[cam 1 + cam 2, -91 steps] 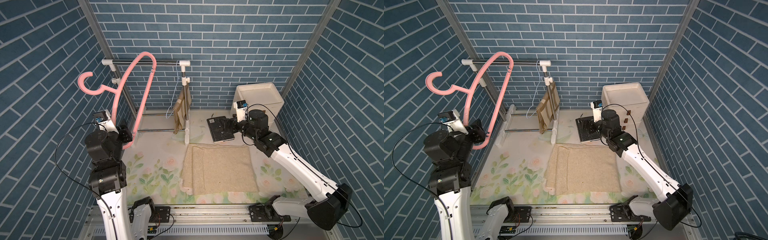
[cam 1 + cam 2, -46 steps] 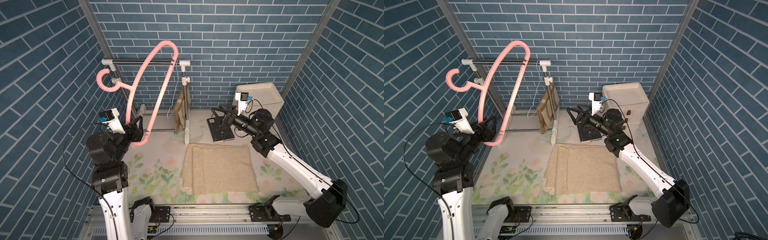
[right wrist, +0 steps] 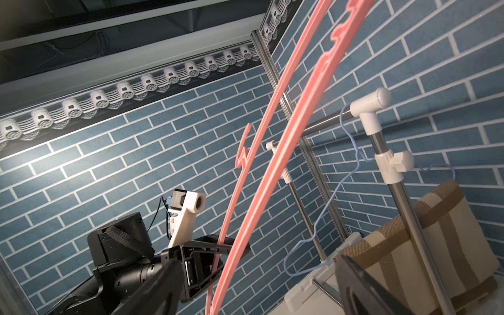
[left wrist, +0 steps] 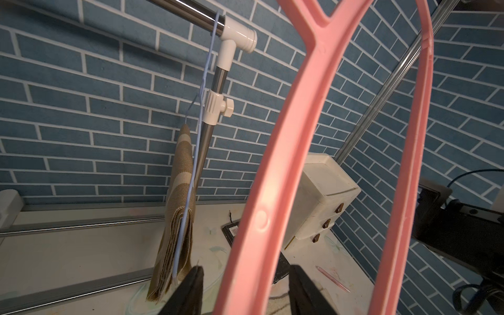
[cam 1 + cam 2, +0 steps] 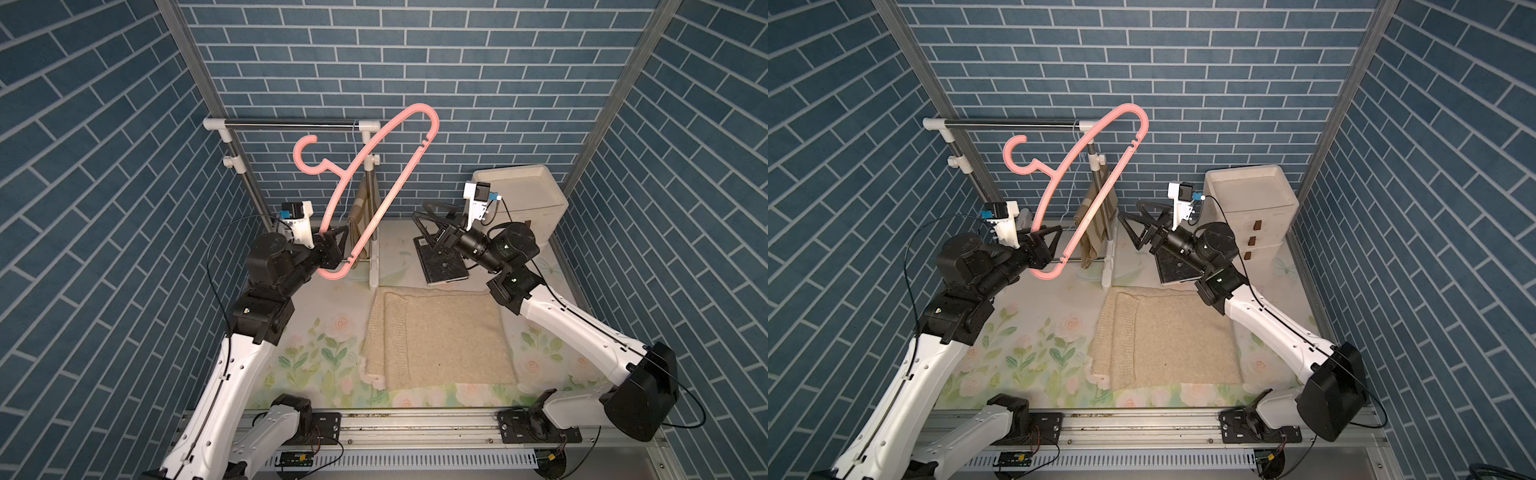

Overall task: Hang the scarf on the hanger
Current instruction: Pick up the hanger from the clothesline.

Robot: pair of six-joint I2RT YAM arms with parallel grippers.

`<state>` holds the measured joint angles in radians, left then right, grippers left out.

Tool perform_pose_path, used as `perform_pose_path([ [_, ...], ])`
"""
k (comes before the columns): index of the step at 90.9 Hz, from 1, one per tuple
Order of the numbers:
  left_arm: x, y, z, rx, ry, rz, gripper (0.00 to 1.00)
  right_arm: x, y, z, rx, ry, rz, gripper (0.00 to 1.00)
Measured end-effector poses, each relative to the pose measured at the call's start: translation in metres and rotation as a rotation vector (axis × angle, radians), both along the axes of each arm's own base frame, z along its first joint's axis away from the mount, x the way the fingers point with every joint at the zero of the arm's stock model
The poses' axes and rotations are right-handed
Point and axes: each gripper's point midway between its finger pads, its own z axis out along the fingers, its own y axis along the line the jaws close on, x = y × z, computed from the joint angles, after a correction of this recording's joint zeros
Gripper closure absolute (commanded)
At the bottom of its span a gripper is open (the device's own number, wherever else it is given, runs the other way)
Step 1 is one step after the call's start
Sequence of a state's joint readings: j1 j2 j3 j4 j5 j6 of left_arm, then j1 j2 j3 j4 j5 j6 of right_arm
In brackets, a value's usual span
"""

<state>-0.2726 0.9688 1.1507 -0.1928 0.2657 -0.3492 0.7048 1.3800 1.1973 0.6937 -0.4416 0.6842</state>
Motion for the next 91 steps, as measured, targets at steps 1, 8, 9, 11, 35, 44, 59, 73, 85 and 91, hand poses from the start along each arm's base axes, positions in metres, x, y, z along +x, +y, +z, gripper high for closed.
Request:
perform_pose_path([
  [1, 0.0, -0.002, 0.0, 0.0, -0.001, -0.003, 0.8, 0.0, 0.0, 0.001, 0.002, -0.003, 0.0, 0.08],
  [8, 0.001, -0.015, 0.0, 0.001, -0.007, -0.02, 0.8, 0.0, 0.0, 0.004, 0.02, -0.021, -0.002, 0.09],
  [9, 0.001, -0.016, 0.0, 0.001, -0.008, -0.022, 0.8, 0.0, 0.0, 0.004, 0.021, -0.022, -0.002, 0.1],
  [11, 0.001, -0.019, 0.0, 0.0, -0.009, -0.026, 0.8, 0.001, 0.001, 0.004, 0.023, -0.024, -0.002, 0.1],
  [35, 0.001, -0.034, 0.001, -0.006, -0.022, -0.044, 0.8, 0.017, 0.015, 0.003, 0.062, 0.0, 0.024, 0.38],
  [44, 0.001, -0.039, 0.002, -0.014, -0.028, -0.058, 0.79, 0.021, 0.019, 0.007, 0.078, 0.004, 0.034, 0.52],
  [59, 0.003, -0.049, 0.0, -0.016, -0.027, -0.086, 0.79, 0.022, 0.024, 0.009, 0.093, 0.018, 0.06, 0.77],
  [73, 0.008, -0.051, -0.012, -0.002, -0.005, -0.084, 0.68, 0.019, 0.025, 0.009, 0.112, 0.074, 0.106, 1.0],
  [85, 0.009, -0.053, -0.015, 0.008, -0.003, -0.089, 0.51, 0.017, 0.023, 0.011, 0.106, 0.078, 0.117, 1.0],
  [91, 0.007, -0.054, -0.013, 0.012, -0.009, -0.097, 0.35, 0.018, 0.02, 0.009, 0.097, 0.085, 0.114, 1.0],
])
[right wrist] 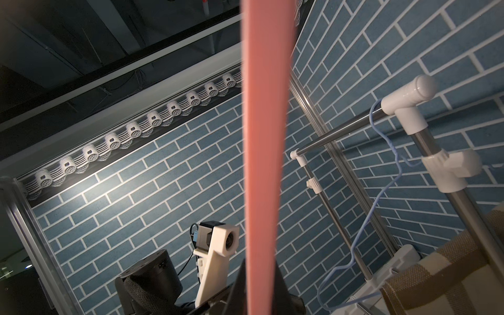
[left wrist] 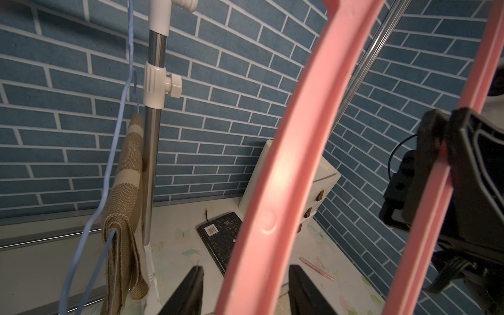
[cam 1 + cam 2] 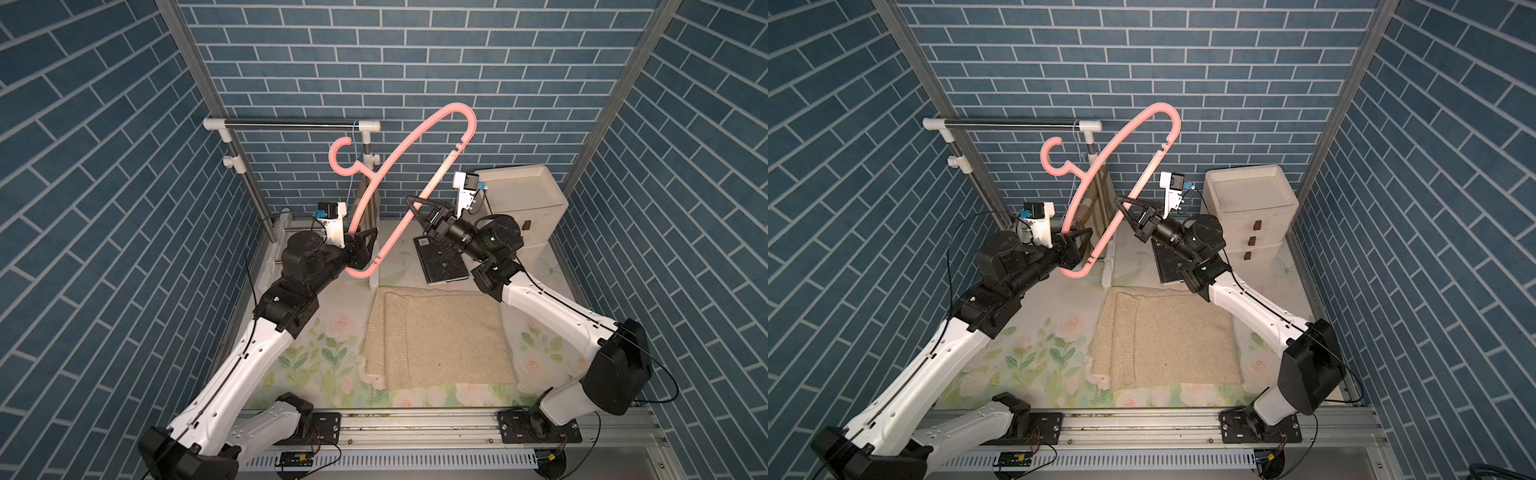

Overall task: Hang the scarf on the hanger
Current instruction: Pick up the hanger from the clothesline.

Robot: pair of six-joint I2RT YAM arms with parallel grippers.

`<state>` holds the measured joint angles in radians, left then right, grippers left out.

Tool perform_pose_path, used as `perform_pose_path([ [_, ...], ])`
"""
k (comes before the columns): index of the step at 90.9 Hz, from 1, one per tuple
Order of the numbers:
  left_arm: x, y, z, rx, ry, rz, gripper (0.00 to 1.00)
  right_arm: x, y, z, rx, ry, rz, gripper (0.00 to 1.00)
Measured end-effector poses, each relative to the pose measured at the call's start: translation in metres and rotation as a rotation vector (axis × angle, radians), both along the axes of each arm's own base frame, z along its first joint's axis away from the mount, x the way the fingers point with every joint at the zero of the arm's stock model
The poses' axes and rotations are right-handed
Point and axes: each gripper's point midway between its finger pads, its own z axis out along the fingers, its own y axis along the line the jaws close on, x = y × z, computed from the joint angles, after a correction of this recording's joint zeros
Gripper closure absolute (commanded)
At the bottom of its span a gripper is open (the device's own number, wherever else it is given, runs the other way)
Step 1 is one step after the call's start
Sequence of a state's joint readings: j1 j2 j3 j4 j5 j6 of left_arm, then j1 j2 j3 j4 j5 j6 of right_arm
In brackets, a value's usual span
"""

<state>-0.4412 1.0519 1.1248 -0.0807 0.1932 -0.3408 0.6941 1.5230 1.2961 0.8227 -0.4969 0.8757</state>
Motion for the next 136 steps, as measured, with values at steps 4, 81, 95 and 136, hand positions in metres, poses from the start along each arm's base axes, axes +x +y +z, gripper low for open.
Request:
perform_pose_path([
  [4, -0.001, 0.0, 0.0, 0.004, -0.003, -0.004, 0.29, 0.002, -0.005, -0.002, -0.019, -0.008, -0.01, 1.0],
  [81, -0.031, -0.029, 0.078, -0.325, -0.104, -0.323, 0.09, -0.035, -0.114, -0.038, -0.258, 0.02, 0.162, 1.0],
  [95, -0.032, -0.029, 0.082, -0.356, -0.101, -0.338, 0.11, -0.043, -0.114, -0.036, -0.259, 0.018, 0.205, 1.0],
  [136, -0.016, -0.009, 0.076, -0.392, -0.08, -0.267, 0.14, -0.053, -0.116, -0.026, -0.24, 0.008, 0.232, 1.0],
])
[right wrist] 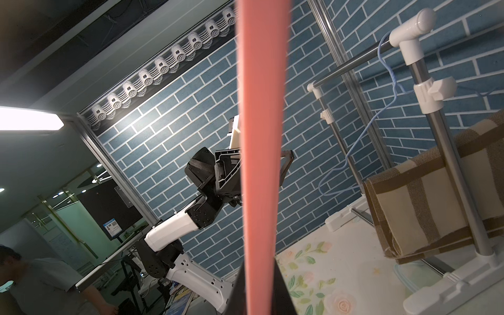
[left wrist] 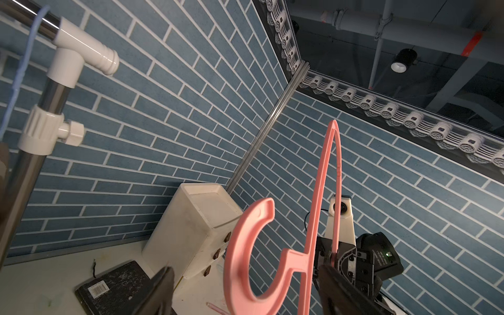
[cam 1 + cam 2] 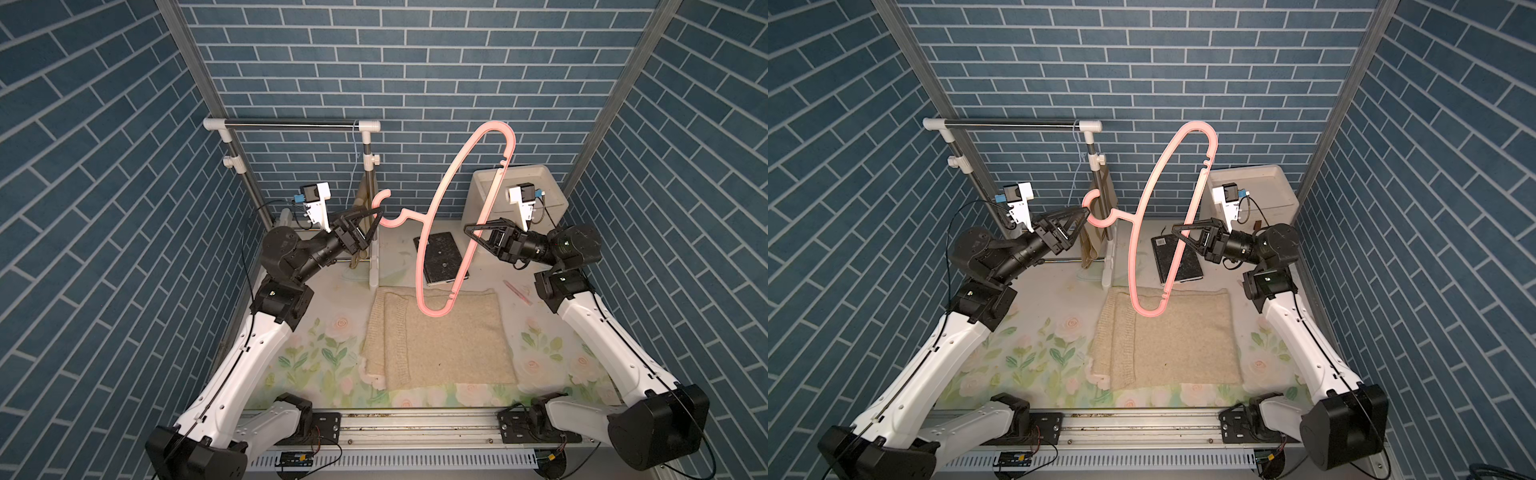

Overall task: Hang the scarf on the hanger
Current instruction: Pick up the hanger from the clothesline.

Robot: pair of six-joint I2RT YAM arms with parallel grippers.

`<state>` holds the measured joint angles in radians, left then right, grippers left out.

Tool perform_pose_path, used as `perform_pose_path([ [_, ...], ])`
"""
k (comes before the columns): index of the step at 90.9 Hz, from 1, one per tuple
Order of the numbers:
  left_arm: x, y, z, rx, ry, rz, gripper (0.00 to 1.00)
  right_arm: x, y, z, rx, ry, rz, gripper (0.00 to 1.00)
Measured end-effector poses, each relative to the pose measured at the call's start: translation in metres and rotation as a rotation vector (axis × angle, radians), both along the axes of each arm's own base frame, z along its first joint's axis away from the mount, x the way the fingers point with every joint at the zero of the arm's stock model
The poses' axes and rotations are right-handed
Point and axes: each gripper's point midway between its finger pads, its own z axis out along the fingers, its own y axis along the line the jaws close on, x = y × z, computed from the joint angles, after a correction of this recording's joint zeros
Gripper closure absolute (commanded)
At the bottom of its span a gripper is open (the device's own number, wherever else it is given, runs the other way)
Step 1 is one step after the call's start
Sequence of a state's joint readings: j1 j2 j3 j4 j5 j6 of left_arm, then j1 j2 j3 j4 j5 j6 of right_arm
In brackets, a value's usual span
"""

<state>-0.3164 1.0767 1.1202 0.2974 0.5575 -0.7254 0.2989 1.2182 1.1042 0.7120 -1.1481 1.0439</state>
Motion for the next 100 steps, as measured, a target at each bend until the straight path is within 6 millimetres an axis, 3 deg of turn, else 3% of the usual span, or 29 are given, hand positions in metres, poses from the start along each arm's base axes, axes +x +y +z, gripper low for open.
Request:
perform_pose_path([
  [13, -0.001, 0.002, 0.001, -0.016, -0.001, -0.012, 0.23, 0.0, 0.0, 0.0, 0.001, -0.002, 0.0, 1.0],
  [44, 0.0, -0.014, 0.001, -0.058, -0.005, -0.136, 0.53, -0.004, 0.002, 0.004, 0.016, -0.006, 0.018, 1.0],
  [71, -0.006, -0.019, 0.005, -0.066, -0.02, -0.184, 0.79, 0.001, 0.007, -0.002, 0.012, 0.027, 0.035, 1.0],
  [83, -0.009, -0.019, 0.006, -0.069, -0.025, -0.195, 0.86, 0.004, 0.008, -0.005, 0.011, 0.036, 0.033, 1.0],
  [100, -0.016, -0.019, 0.004, -0.07, -0.035, -0.211, 0.96, 0.013, 0.009, -0.017, 0.001, 0.087, 0.018, 0.81],
])
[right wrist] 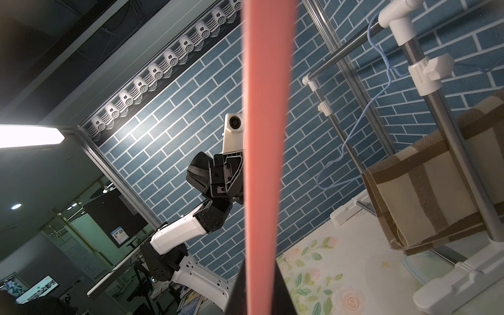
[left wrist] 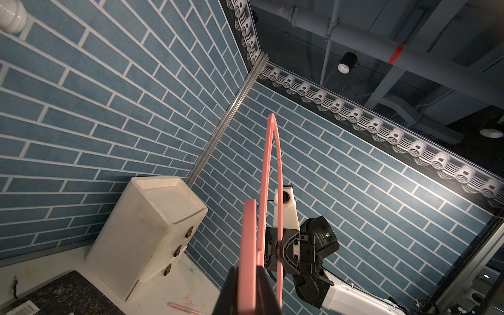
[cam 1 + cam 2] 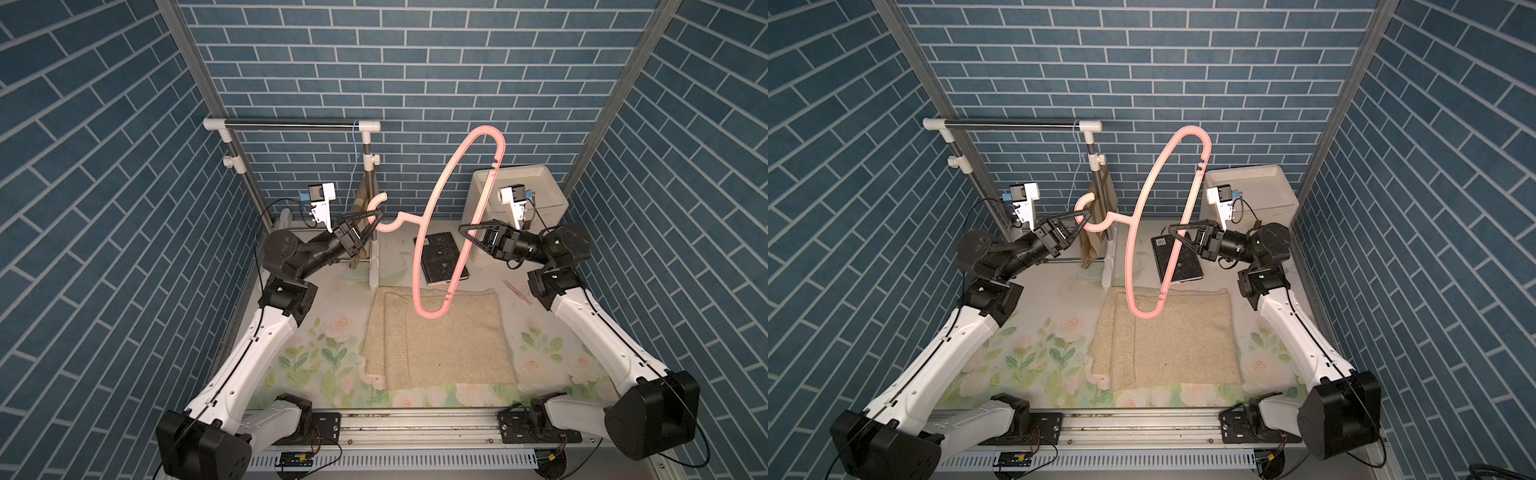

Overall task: Hang the scarf on the hanger
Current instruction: Pick up the hanger from the clothesline, then hang the scarf on the hanger.

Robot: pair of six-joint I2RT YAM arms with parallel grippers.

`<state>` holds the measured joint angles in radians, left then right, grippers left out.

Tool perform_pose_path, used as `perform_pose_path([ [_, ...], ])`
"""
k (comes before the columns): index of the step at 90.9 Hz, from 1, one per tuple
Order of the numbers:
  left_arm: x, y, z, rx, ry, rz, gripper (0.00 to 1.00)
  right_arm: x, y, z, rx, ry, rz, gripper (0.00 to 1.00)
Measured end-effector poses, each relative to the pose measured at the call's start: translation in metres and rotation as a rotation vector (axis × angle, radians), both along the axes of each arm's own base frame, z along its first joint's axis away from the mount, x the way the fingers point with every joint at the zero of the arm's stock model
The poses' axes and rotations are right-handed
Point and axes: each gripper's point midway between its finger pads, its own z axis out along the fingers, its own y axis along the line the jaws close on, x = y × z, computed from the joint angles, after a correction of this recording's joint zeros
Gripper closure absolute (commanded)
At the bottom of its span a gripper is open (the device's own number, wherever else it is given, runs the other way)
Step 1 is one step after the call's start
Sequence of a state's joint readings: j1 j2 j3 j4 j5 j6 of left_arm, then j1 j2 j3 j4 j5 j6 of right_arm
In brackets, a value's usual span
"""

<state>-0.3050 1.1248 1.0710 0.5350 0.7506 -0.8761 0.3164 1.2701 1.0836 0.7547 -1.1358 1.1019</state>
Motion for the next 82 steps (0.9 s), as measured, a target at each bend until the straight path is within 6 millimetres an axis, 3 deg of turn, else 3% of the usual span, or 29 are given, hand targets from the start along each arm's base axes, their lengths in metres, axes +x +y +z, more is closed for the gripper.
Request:
perform_pose_path([
  [19, 0.0, 0.001, -0.012, 0.004, 0.026, 0.005, 0.98, 0.014, -0.005, -0.011, -0.012, 0.039, -0.045, 0.51],
  [31, -0.002, 0.004, -0.019, 0.002, 0.04, 0.023, 0.99, 0.033, -0.019, -0.021, -0.035, 0.064, -0.14, 0.36],
  [44, -0.007, 0.012, -0.029, -0.006, 0.08, 0.073, 1.0, 0.056, -0.054, -0.036, -0.098, 0.095, -0.339, 0.3],
  [52, -0.017, 0.015, -0.033, -0.015, 0.098, 0.102, 1.0, 0.067, -0.086, -0.049, -0.144, 0.129, -0.495, 0.3],
  [65, -0.037, 0.014, -0.045, -0.014, 0.129, 0.129, 1.0, 0.079, -0.134, -0.098, -0.262, 0.275, -0.718, 0.3],
  [82, -0.053, 0.004, -0.089, 0.012, 0.222, 0.161, 1.0, 0.068, -0.161, -0.203, -0.468, 0.537, -0.846, 0.29],
])
